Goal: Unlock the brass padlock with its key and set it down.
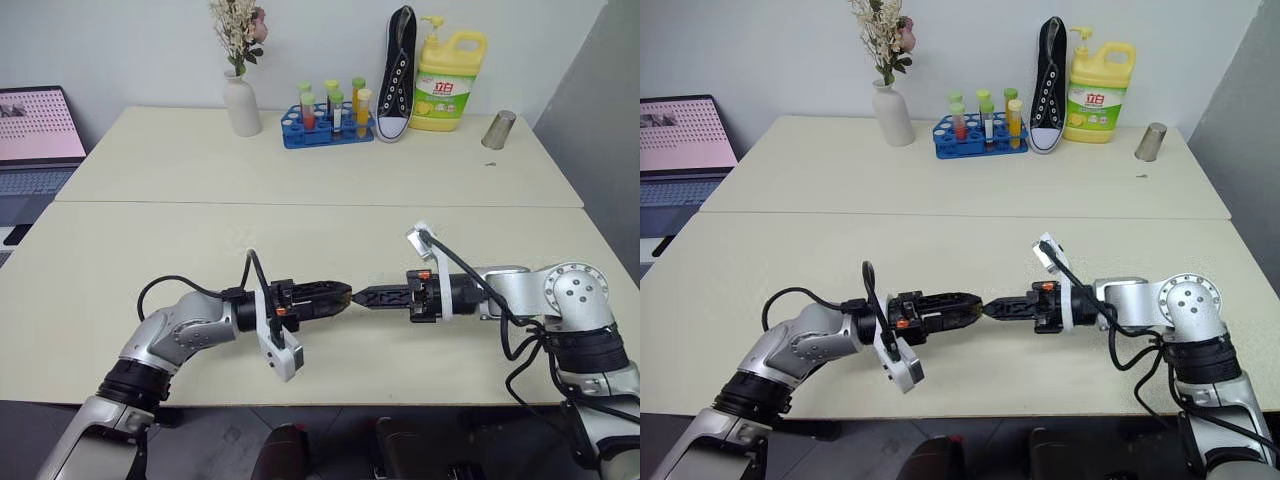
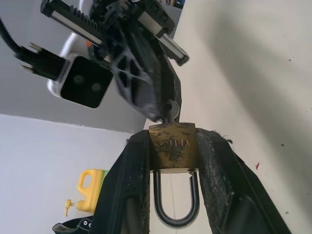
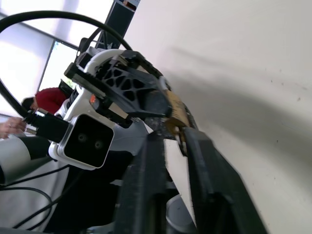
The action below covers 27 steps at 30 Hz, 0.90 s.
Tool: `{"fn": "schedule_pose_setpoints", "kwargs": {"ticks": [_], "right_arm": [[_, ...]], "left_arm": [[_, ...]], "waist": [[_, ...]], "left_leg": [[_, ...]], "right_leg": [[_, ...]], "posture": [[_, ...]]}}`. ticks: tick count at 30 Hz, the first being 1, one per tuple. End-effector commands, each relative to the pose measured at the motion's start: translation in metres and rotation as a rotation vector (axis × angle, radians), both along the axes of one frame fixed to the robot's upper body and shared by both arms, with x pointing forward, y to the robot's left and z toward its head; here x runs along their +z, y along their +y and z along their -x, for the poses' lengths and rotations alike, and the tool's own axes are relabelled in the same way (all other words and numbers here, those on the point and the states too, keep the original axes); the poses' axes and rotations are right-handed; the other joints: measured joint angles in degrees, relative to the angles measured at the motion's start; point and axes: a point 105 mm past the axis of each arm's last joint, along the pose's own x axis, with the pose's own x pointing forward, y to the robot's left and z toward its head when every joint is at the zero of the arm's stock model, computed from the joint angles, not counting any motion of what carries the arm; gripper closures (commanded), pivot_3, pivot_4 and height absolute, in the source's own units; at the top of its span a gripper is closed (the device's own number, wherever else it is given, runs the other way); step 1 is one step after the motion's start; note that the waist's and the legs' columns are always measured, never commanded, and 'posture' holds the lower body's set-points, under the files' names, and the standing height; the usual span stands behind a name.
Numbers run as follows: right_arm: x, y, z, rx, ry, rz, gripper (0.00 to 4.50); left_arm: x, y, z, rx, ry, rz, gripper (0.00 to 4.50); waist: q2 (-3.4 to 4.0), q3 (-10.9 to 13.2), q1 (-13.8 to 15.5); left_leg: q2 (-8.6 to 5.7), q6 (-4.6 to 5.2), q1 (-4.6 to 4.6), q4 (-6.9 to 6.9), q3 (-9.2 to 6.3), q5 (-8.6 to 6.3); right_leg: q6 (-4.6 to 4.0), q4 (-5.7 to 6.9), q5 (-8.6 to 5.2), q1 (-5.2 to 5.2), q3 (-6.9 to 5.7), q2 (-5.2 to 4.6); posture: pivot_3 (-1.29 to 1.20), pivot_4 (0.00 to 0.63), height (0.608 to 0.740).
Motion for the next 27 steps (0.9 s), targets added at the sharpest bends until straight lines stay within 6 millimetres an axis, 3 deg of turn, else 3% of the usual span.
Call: {"fn": "schedule_pose_setpoints", "kwargs": {"ticks": [1, 4, 8, 12, 18, 27], "right_arm": [[0.009, 0.003, 0.004, 0.018, -0.105, -0.012, 2.42], [0.0, -0.005, 0.009, 0.042, -0.22, 0.088, 1.33], [-0.01, -0.019, 0.005, 0.068, -0.504, 0.262, 0.03], [-0.011, -0.022, -0.001, 0.04, -0.598, 0.258, 0.0], [0.007, -0.001, -0.001, -0.067, -0.622, 0.049, 0.0], [-0.002, 0.013, -0.006, -0.079, -0.532, 0.035, 0.0]], "left_arm": [[0.003, -0.003, 0.002, -0.019, -0.012, 0.013, 3.51], [0.003, -0.002, 0.001, -0.013, -0.009, 0.019, 3.51], [0.005, -0.001, 0.0, -0.005, -0.009, 0.028, 3.51], [0.006, 0.0, 0.0, -0.004, -0.011, 0.03, 3.51], [0.01, -0.001, -0.002, 0.004, -0.014, 0.038, 3.51], [0.015, -0.005, -0.003, 0.003, -0.019, 0.042, 3.51]], "waist": [[0.0, 0.0, 0.0], [0.0, 0.0, 0.1], [0.01, 0.0, 0.2], [0.01, 0.0, 0.0], [0.01, 0.0, 0.0], [-0.01, 0.0, 0.1]], "left_leg": [[0.01, 0.0, 0.0, 0.0, 0.0, 0.0], [0.0, 0.0, 0.01, 0.01, -0.01, 0.0], [-0.03, 0.0, 0.0, 0.0, -0.01, 0.0], [0.0, 0.0, 0.03, 0.0, 0.01, 0.0], [0.05, -0.01, 0.05, -0.01, 0.01, 0.0], [-0.03, -0.01, 0.05, 0.02, 0.0, 0.0]], "right_leg": [[0.05, 0.0, -0.03, 0.0, 0.0, 0.0], [0.15, 0.0, -0.09, 0.0, -0.01, 0.0], [0.23, -0.05, -0.14, -0.01, -0.04, -0.05], [0.25, -0.03, -0.15, -0.01, -0.03, -0.02], [0.24, 0.03, -0.14, -0.01, -0.01, 0.04], [0.15, 0.02, -0.07, 0.02, -0.04, -0.03]], "posture": [[0.0, 0.15, 0.74], [0.0, 0.15, 0.74], [0.0, 0.15, 0.74], [0.0, 0.15, 0.74], [0.0, 0.15, 0.74], [0.0, 0.15, 0.74]]}}
